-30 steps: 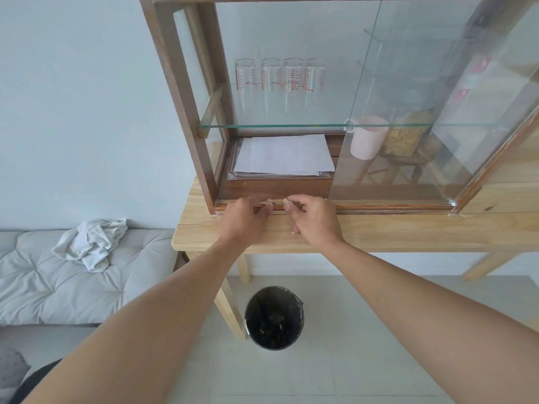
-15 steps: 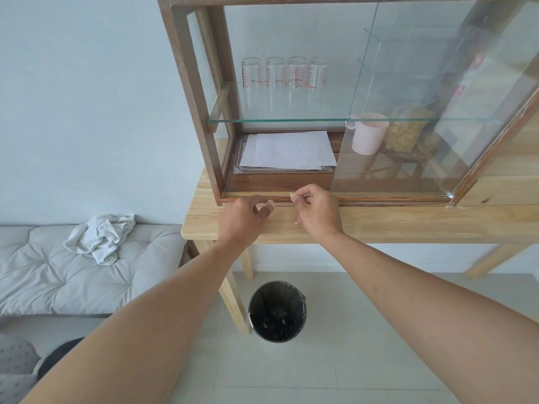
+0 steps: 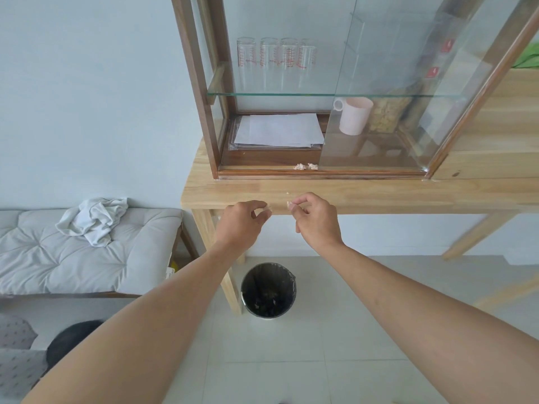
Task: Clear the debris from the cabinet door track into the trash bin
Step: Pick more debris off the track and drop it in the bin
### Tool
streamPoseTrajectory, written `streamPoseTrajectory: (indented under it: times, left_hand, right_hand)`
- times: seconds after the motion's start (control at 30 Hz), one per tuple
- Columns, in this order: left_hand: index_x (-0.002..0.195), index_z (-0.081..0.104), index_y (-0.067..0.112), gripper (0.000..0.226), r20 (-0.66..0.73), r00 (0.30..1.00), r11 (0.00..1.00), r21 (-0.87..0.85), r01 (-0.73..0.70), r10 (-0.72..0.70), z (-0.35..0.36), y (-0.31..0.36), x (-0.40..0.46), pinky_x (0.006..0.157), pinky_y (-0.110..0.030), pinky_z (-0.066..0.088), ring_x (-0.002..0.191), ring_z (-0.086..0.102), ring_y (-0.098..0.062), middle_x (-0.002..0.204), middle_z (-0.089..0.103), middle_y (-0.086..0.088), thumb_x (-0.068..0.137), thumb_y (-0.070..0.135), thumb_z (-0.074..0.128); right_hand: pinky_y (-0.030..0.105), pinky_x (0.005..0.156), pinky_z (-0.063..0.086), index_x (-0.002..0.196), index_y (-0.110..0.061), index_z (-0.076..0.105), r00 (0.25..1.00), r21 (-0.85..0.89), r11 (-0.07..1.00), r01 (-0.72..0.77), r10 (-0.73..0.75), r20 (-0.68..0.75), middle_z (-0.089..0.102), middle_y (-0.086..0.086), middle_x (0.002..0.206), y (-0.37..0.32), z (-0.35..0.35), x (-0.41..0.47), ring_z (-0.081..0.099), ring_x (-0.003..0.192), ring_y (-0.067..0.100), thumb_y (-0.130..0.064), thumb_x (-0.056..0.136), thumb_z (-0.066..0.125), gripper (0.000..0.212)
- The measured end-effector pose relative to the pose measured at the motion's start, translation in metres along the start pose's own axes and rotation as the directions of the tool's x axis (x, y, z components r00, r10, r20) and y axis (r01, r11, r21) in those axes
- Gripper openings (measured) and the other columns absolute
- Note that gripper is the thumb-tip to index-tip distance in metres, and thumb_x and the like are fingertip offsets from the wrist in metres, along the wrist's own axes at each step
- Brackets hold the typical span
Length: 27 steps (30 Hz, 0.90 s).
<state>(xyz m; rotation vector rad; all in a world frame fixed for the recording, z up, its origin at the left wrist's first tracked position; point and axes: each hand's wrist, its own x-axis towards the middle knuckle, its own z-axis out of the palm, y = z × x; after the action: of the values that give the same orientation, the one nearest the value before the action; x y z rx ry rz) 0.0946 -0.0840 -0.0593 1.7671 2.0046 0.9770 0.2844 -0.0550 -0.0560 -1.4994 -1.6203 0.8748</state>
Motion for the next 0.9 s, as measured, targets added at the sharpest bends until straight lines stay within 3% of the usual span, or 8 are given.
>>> streamPoseTrajectory:
  times: [0.13, 0.3, 0.43, 0.57, 0.73, 0.9]
  left_hand:
    - [0.119, 0.077, 0.03, 0.03, 0.056, 0.998, 1.0, -0.005, 0.009, -0.009, 0.013, -0.009, -0.02, 0.063, -0.028, 0.052, 0.071, 0.061, -0.005, 0.079, 0.068, 0.012, 0.097, 0.048, 0.065]
    - [0.122, 0.075, 0.031, 0.032, 0.132, 0.988, 0.997, -0.027, 0.079, -0.075, 0.036, -0.028, -0.035, 0.071, -0.035, 0.058, 0.075, 0.065, -0.015, 0.079, 0.068, 0.007, 0.098, 0.049, 0.063]
    - [0.12, 0.076, 0.032, 0.03, 0.16, 0.979, 0.991, -0.017, 0.131, -0.126, 0.067, -0.05, -0.046, 0.066, -0.029, 0.052, 0.074, 0.064, -0.014, 0.077, 0.066, 0.01, 0.098, 0.047, 0.064]
    - [0.116, 0.077, 0.031, 0.027, 0.211, 0.956, 0.979, 0.0, 0.206, -0.201, 0.102, -0.08, -0.058, 0.072, -0.035, 0.056, 0.079, 0.064, -0.019, 0.077, 0.065, 0.009, 0.097, 0.045, 0.065]
    - [0.112, 0.077, 0.034, 0.025, 0.272, 0.917, 0.956, 0.057, 0.286, -0.291, 0.14, -0.115, -0.055, 0.072, -0.039, 0.057, 0.08, 0.065, -0.022, 0.076, 0.067, 0.008, 0.098, 0.048, 0.063]
    - [0.108, 0.077, 0.04, 0.024, 0.278, 0.885, 0.928, 0.124, 0.352, -0.373, 0.172, -0.139, -0.038, 0.058, -0.031, 0.051, 0.067, 0.064, -0.012, 0.068, 0.066, 0.01, 0.097, 0.051, 0.059]
  right_hand:
    - [0.011, 0.045, 0.04, 0.098, -0.027, 0.071, 0.999, -0.061, 0.998, -0.015, 0.017, 0.031, 0.069, -0.006, 0.052, 0.021, 0.0, -0.02, 0.061, 0.045, 0.006, -0.035, 0.103, 0.067, 0.01]
    - [0.027, 0.055, 0.046, 0.098, -0.029, 0.072, 0.995, -0.106, 0.992, -0.07, 0.077, 0.062, 0.071, -0.003, 0.055, 0.056, 0.01, -0.03, 0.063, 0.048, 0.01, -0.035, 0.102, 0.067, 0.009]
    - [0.025, 0.053, 0.042, 0.094, -0.031, 0.071, 0.985, -0.137, 0.983, -0.124, 0.139, 0.102, 0.064, -0.005, 0.051, 0.101, 0.029, -0.035, 0.06, 0.046, 0.005, -0.036, 0.101, 0.07, 0.009]
    - [0.028, 0.056, 0.04, 0.088, -0.031, 0.071, 0.968, -0.187, 0.965, -0.181, 0.209, 0.142, 0.053, -0.01, 0.053, 0.15, 0.054, -0.04, 0.053, 0.049, 0.007, -0.041, 0.098, 0.073, 0.014]
    - [0.026, 0.056, 0.039, 0.087, -0.032, 0.072, 0.945, -0.233, 0.944, -0.233, 0.277, 0.175, 0.058, -0.013, 0.057, 0.191, 0.079, -0.029, 0.057, 0.056, 0.002, -0.039, 0.097, 0.074, 0.012]
    - [0.027, 0.058, 0.04, 0.087, -0.029, 0.074, 0.922, -0.272, 0.925, -0.267, 0.327, 0.209, 0.061, -0.01, 0.06, 0.217, 0.094, 0.0, 0.058, 0.055, 0.007, -0.037, 0.098, 0.073, 0.013]
